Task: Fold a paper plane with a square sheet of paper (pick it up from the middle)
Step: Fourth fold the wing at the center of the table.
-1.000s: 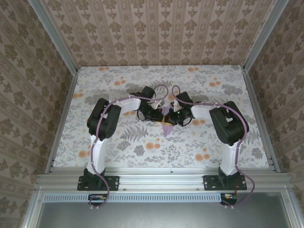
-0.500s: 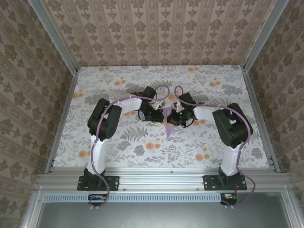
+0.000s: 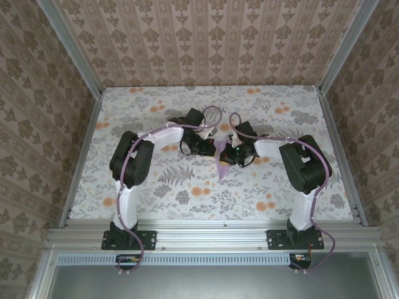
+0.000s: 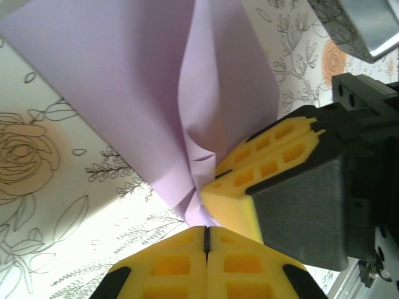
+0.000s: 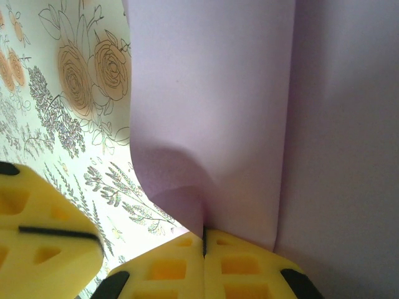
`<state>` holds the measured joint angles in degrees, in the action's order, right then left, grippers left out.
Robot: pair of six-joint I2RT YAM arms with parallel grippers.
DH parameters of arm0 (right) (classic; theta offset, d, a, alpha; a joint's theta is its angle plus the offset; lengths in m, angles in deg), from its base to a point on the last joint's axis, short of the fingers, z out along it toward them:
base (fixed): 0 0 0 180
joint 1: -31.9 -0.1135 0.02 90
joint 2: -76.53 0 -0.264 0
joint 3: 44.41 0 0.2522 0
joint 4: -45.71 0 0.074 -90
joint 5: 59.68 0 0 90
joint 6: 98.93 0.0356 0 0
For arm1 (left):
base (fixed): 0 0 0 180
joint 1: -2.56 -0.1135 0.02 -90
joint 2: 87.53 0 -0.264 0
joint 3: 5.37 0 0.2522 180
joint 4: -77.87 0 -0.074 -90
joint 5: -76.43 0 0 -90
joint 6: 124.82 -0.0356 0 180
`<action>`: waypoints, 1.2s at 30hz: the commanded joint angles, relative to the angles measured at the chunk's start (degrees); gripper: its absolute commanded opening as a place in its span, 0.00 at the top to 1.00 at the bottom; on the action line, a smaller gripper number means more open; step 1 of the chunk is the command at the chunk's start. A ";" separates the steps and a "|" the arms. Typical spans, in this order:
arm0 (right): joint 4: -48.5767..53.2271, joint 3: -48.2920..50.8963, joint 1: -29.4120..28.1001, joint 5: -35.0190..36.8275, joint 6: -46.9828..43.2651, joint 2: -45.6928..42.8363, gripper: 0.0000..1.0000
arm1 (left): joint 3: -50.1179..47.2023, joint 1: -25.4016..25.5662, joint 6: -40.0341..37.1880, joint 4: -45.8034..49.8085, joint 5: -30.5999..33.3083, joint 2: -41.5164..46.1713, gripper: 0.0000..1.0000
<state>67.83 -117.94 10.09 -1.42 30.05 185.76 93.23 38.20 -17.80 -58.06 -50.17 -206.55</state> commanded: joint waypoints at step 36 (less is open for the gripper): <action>-5.64 1.75 0.09 -4.52 3.63 -0.99 0.97 | -4.70 3.63 7.92 -6.05 6.52 -3.91 1.00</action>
<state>64.51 -116.91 10.09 -3.61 32.24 185.76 87.79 40.91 -8.88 -65.34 -45.23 -207.69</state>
